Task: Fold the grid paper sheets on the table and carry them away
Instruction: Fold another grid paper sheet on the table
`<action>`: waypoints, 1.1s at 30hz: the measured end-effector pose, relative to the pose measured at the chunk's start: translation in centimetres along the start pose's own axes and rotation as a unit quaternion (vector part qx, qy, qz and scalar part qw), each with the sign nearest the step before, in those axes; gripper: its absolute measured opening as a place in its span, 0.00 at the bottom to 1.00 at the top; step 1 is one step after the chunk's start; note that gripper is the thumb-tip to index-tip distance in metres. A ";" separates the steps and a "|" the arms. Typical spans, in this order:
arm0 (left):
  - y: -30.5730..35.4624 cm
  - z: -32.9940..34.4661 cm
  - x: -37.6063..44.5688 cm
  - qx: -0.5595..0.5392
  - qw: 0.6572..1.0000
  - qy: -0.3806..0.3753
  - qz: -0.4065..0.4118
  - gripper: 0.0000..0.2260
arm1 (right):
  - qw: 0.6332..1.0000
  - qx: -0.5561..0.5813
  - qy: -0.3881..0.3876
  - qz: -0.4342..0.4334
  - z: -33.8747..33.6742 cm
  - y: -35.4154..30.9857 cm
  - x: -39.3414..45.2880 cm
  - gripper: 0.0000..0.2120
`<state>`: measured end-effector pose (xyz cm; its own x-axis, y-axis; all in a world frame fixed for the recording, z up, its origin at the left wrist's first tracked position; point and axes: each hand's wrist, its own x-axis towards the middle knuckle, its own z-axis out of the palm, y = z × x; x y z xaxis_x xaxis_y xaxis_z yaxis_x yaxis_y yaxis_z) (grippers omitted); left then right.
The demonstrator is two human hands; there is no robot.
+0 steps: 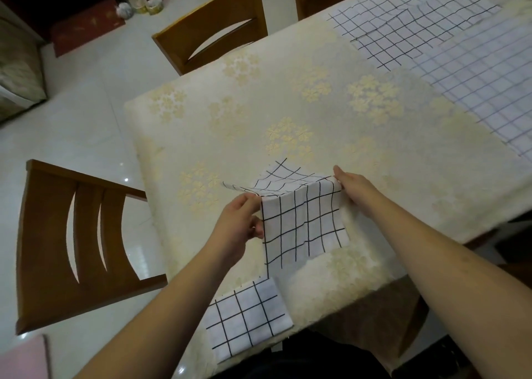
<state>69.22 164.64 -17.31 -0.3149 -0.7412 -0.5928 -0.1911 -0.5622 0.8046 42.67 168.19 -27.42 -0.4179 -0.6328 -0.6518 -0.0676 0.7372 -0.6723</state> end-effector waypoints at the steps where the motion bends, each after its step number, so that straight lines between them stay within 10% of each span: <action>1: 0.5 -0.1 -0.2 0.007 1.000 -0.002 0.004 0.05 | 0.999 0.033 -0.009 0.003 0.1 -0.1 -0.1 0.29; 11: 3.6 -1.0 0.5 0.024 0.989 0.130 0.058 0.17 | 0.969 0.227 -0.004 -0.100 -2.6 -2.5 -2.2 0.14; 21: 6.1 -1.1 2.0 0.052 0.964 0.127 0.225 0.05 | 0.921 0.294 0.073 -0.247 -4.8 -5.4 -6.1 0.06; 33: -7.5 -4.6 4.1 0.080 0.986 0.135 0.060 0.09 | 0.955 0.228 0.162 -0.102 3.6 6.6 -9.3 0.05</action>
<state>73.61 164.13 -25.94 -0.0895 -0.8815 -0.4635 -0.3180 -0.4158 0.8521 49.39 178.06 -27.11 -0.7008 -0.5921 -0.3978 0.1922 0.3804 -0.9046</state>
